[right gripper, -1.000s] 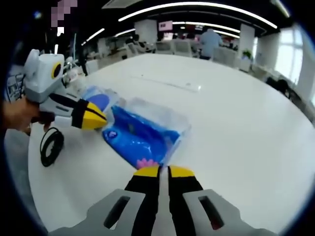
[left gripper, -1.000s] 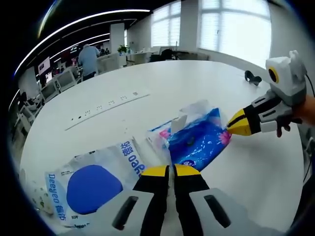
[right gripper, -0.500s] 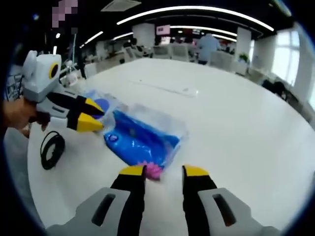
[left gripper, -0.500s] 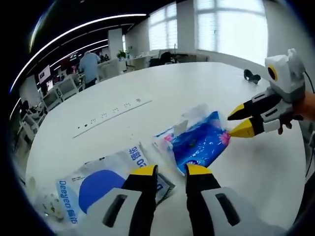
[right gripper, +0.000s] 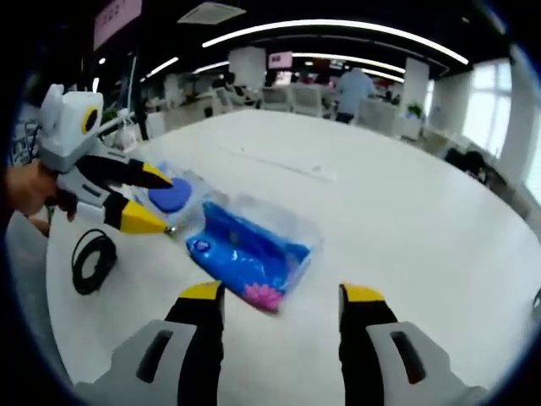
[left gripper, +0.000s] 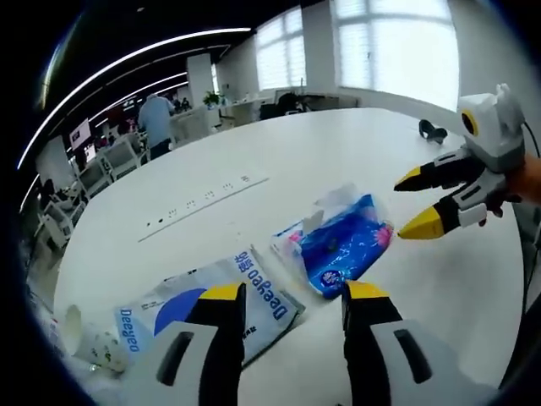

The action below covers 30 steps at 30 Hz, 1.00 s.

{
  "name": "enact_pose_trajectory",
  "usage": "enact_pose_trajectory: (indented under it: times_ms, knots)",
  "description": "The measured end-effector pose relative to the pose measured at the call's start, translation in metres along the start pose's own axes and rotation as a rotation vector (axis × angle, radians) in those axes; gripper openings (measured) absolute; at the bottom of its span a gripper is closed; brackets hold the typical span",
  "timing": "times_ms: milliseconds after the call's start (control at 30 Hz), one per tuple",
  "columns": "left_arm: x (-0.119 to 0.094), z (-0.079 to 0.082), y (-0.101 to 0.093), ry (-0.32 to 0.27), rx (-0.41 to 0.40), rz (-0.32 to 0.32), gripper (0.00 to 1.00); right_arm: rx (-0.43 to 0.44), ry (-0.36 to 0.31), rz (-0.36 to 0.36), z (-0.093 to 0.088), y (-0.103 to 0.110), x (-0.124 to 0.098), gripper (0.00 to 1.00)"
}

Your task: Arrange the tabletop items into an orderly group along one side of the table until the central work area is clear of visible clutter.

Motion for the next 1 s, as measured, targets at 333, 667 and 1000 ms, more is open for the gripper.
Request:
enact_pose_trajectory:
  times_ms: [333,667,1000]
  knots:
    - [-0.019,0.003,0.002,-0.007,0.028,0.035,0.74,0.01,-0.05,-0.02,0.013,0.006,-0.01,0.74]
    - [-0.035,0.006,0.001,-0.028,0.012,0.053,0.96,0.025,-0.076,0.003,0.019,0.021,-0.02,0.88]
    - [-0.054,0.006,0.0,-0.026,0.005,0.043,1.0,0.056,-0.085,-0.001,0.022,0.034,-0.032,0.94]
Point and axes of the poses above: the point that each gripper's makers call its tool centre point, and the gripper's own axes: x roughly forward along the fingers, y roughly to its left, z roughly out of its top, the point moved 2 cm from there along -x, roughly backward along the fingers, and after that the axes turned 13 degrees about -y, right-handed, at the moved point
